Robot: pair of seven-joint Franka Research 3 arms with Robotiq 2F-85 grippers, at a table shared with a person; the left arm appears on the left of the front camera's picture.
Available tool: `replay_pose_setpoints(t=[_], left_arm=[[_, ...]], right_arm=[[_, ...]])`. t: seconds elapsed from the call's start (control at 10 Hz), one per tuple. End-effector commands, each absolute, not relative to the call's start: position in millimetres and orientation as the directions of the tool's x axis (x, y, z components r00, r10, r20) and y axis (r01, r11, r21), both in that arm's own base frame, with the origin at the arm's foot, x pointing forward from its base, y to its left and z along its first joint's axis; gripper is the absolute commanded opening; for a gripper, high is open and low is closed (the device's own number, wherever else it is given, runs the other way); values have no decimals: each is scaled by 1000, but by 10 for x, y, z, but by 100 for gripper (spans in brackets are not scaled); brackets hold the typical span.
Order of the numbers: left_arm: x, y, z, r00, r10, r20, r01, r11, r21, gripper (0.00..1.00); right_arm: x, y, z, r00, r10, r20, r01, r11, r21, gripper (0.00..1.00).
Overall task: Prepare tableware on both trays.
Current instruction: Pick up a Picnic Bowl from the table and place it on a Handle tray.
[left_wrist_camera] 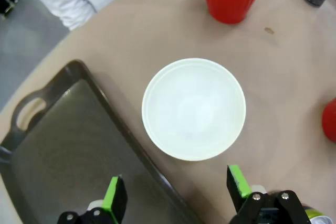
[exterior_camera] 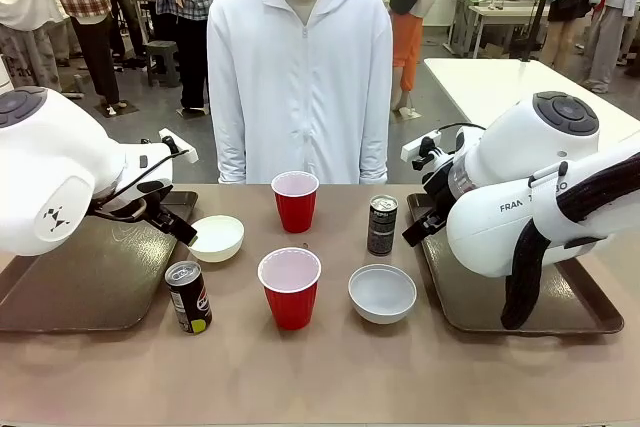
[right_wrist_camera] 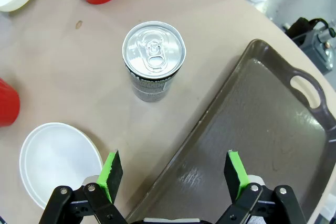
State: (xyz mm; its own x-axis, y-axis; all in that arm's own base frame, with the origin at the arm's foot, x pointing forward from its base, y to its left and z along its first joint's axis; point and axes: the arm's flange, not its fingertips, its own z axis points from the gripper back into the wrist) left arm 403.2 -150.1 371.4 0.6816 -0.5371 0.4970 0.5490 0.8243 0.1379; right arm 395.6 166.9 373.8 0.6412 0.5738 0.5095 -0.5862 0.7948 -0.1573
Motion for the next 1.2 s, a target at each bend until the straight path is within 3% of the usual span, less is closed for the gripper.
replay_pose_setpoints(t=[0.0, 0.5, 0.7, 0.9, 1.1], left_arm=[[4032, -1501, 3714, 681, -537, 497, 549, 824, 138, 100], [4032, -1501, 3714, 682, -537, 497, 549, 824, 138, 100], [3512, -1331, 4180, 674, -596, 437, 586, 791, 176, 100], [3113, -1057, 4476, 725, -551, 413, 584, 810, 55, 100], [2829, -875, 4508, 770, -564, 299, 610, 787, -88, 100]], right_arm=[[3955, 1670, 3738, 641, 574, 510, -586, 795, -157, 100], [3956, 1669, 3738, 641, 574, 510, -586, 795, -157, 100], [3474, 1699, 4141, 601, 631, 490, -631, 751, -193, 100], [2950, 1566, 4239, 676, 602, 425, -627, 773, -96, 100], [2492, 1353, 4099, 772, 548, 322, -587, 809, 32, 100]])
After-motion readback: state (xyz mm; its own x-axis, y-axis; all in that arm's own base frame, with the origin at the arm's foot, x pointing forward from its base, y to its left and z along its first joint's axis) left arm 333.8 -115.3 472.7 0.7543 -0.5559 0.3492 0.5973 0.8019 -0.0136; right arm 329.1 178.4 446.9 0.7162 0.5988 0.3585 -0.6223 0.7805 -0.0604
